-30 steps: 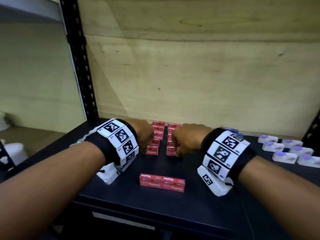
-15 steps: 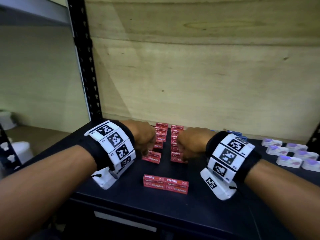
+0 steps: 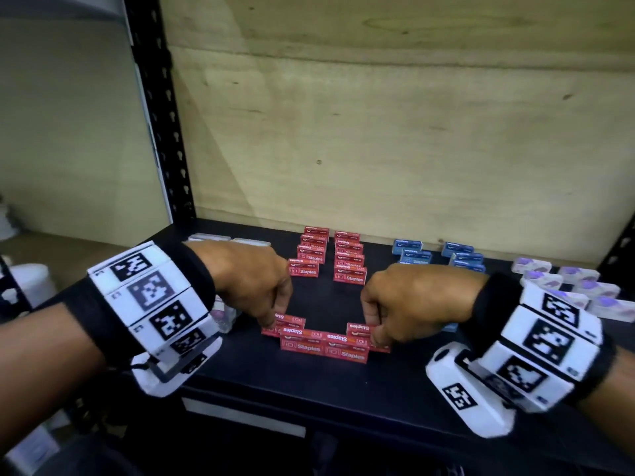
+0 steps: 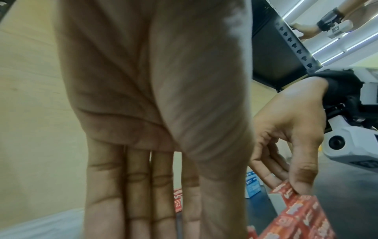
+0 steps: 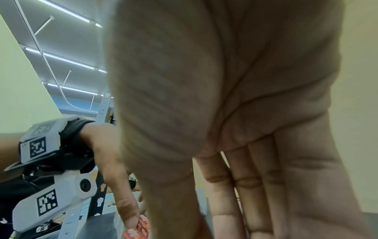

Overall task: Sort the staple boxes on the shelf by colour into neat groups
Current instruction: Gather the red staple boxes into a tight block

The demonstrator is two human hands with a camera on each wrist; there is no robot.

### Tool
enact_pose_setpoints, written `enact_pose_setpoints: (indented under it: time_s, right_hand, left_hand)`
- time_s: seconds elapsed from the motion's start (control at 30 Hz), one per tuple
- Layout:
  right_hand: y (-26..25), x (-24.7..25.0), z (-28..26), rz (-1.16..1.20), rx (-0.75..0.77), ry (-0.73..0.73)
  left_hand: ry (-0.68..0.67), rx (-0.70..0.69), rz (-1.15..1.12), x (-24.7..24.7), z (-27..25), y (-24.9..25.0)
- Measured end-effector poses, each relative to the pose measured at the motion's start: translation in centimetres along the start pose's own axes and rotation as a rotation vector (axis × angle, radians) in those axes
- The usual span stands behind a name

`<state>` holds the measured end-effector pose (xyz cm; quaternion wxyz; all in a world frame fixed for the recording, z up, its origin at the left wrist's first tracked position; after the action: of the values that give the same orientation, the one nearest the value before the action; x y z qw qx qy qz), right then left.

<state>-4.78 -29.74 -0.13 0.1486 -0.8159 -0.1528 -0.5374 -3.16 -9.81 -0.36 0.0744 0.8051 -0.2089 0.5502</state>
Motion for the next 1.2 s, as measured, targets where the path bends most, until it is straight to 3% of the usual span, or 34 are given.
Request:
enact_pose_setpoints:
  time_s: [0.33, 1.2]
  right_hand:
    - [0.4, -0.6, -0.6, -0.006, -0.035, -0.057]
    - [-2.2, -1.3, 1.4, -0.045, 0.085, -0.038]
  left_hand:
    - [-0.064, -0.015, -0.060, -0.9, -0.9, 0.2]
    - [0.001, -0.066, -0.025, -1.0, 0.4, 3.0]
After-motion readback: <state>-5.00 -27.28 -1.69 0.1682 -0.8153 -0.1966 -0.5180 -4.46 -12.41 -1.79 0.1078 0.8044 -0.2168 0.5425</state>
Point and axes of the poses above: each hand's wrist, its own z-axis towards the middle knuckle, its own x-axis out of the back of the hand, y = z × x, the point moved 1 cm from there along z, towards the middle knuckle, and after that the axes turned 7 degrees about z, right-handed, at the moved point
